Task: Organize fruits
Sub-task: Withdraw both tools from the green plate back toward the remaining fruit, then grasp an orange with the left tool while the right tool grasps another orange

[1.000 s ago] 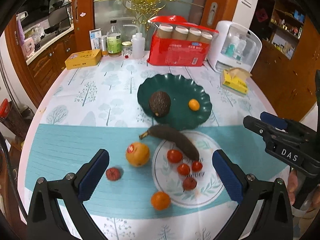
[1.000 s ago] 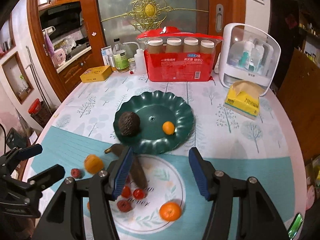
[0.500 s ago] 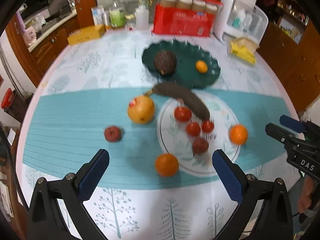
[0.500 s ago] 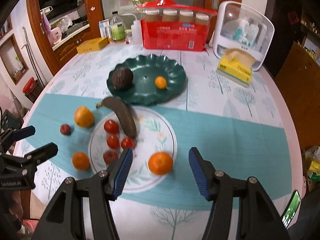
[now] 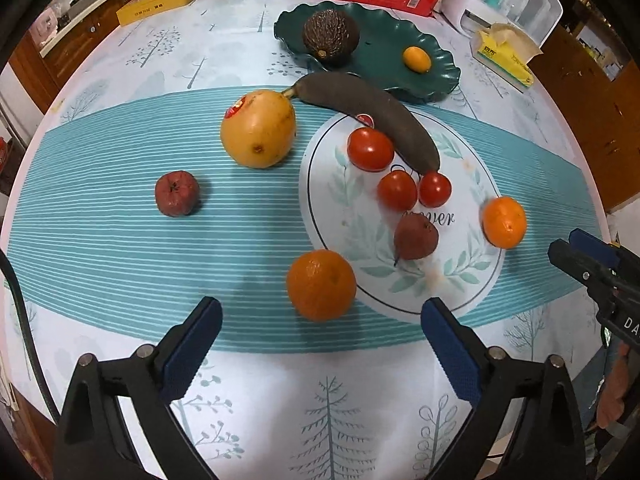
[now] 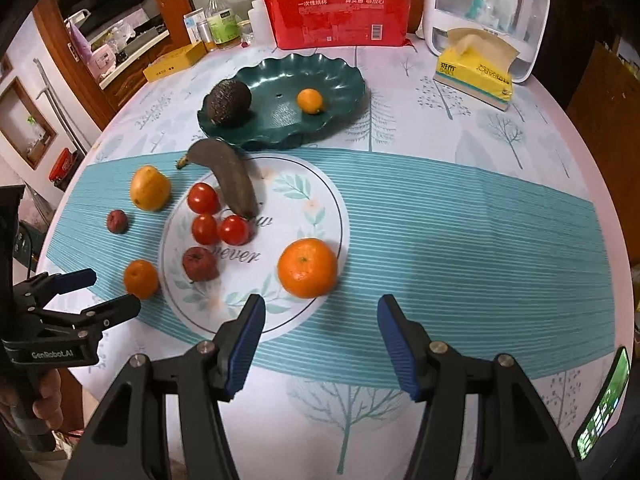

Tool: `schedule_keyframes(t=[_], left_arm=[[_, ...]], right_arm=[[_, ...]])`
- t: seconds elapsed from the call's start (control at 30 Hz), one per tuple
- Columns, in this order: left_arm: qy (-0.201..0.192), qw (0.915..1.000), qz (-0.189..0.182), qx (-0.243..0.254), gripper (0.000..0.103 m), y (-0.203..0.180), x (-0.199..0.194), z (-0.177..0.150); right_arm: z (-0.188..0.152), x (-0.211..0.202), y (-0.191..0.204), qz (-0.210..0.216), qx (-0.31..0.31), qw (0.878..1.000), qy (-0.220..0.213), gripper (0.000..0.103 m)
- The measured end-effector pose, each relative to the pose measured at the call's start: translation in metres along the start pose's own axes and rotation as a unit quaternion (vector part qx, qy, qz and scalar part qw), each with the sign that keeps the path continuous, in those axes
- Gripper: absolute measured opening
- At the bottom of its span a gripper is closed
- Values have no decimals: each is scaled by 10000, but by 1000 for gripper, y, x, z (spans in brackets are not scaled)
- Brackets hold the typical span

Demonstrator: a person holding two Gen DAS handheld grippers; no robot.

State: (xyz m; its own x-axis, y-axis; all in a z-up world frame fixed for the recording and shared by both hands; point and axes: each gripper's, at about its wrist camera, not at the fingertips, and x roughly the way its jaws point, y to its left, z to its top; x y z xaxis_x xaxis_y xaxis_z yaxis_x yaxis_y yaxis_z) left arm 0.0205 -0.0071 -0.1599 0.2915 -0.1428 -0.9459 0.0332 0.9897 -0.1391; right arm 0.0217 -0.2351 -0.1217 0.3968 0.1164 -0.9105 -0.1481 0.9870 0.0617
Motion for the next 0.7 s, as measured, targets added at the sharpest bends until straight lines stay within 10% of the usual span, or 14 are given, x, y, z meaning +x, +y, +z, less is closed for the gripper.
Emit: schedule_keyframes(t=[0.7], left_arm=[[-112,9996,101,235,39,-11,21,7]], right_arm=[[12,66,15,-42,-349,9985,423,53]])
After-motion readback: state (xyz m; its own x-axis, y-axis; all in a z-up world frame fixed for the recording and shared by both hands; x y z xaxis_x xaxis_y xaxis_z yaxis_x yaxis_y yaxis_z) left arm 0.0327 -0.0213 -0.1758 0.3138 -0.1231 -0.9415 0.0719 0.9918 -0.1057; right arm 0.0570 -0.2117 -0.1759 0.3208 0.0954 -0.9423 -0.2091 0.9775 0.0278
